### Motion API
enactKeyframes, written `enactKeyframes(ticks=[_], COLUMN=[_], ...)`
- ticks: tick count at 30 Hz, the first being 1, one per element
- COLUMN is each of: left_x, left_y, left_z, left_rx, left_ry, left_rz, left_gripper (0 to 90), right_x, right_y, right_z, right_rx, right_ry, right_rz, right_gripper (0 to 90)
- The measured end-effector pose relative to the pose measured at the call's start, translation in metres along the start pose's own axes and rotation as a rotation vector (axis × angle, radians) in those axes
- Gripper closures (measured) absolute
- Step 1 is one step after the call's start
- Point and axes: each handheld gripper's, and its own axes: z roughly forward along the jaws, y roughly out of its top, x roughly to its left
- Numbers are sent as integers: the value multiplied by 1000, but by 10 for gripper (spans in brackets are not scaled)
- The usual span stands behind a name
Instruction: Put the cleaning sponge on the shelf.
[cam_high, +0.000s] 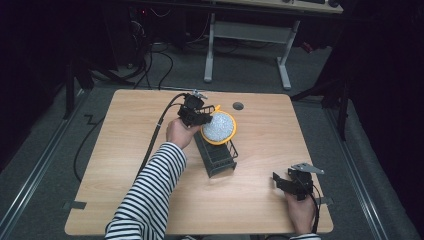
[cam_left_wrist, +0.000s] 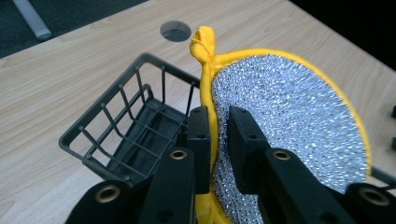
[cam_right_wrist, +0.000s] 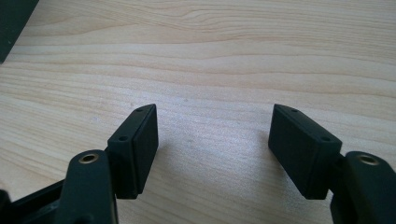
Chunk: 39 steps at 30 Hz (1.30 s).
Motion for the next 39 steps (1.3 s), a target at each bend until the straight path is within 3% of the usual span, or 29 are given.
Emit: enactKeyframes(ticks=[17, 25, 29, 32, 39], left_x=[3, 1, 4, 5, 9], left_y=[-9, -13, -18, -22, -28], left_z=[11, 8, 0, -9, -28], left_rx=[30, 52, 20, -4, -53], left_ry=[19, 36, 56, 82, 99], left_rz=[-5, 12, -8, 4, -6], left_gripper=[784, 709, 610, 550, 478], right_x=[0, 0, 0, 0, 1], right_y=[0, 0, 0, 0, 0], right_z=[0, 0, 0, 0, 0], right_rx=[1, 0, 0, 1, 1], right_ry=[0, 1, 1, 0, -3], right_rz=[2, 0, 1, 2, -3], right_gripper=[329, 329, 329, 330, 330])
